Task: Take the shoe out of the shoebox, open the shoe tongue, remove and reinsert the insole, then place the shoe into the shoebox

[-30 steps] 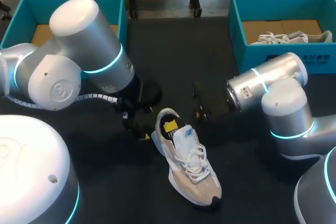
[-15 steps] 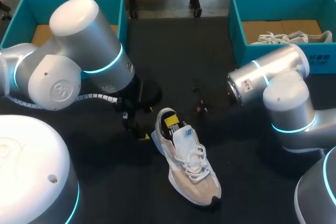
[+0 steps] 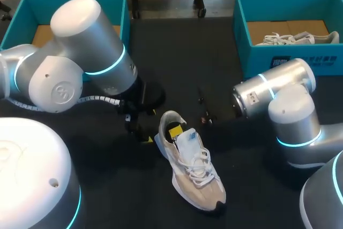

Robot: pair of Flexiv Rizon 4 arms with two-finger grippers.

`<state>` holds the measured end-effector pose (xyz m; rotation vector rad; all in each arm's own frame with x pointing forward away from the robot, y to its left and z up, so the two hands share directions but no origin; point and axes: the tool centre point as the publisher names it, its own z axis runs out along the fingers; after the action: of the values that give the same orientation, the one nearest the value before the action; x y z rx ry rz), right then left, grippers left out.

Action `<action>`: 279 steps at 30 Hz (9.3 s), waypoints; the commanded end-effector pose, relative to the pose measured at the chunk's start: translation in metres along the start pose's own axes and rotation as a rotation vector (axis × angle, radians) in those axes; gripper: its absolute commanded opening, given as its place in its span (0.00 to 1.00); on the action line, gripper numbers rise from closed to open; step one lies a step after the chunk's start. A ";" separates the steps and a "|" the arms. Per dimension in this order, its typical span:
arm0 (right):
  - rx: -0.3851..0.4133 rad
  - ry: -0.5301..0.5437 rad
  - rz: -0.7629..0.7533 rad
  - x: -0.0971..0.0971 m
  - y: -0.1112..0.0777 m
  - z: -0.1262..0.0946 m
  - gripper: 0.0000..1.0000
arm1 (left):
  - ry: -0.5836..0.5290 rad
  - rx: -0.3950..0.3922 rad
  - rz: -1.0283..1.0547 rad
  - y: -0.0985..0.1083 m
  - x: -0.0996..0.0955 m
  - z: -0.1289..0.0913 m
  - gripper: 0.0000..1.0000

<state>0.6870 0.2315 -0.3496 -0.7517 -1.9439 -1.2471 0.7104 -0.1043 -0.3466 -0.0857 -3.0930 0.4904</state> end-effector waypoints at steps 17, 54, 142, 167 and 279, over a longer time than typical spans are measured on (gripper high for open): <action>0.059 -0.059 -0.070 0.019 0.025 -0.009 0.80 | -0.001 -0.003 0.001 0.000 0.000 0.000 1.00; 0.120 -0.143 -0.072 0.028 0.041 -0.051 0.78 | -0.022 -0.016 -0.063 0.025 -0.017 -0.036 1.00; 0.207 -0.962 0.635 0.061 0.100 -0.076 0.00 | 0.212 -0.083 0.239 0.145 -0.080 -0.166 1.00; 0.270 -1.394 0.482 0.081 0.107 -0.005 0.00 | 0.212 -0.083 0.239 0.145 -0.080 -0.166 1.00; 0.495 -1.570 0.394 -0.042 -0.006 -0.020 0.00 | 0.212 -0.083 0.239 0.145 -0.080 -0.166 1.00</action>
<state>0.7204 0.2024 -0.3952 -1.9905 -2.7224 0.3785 0.8019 0.0791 -0.2342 -0.4778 -2.9041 0.3358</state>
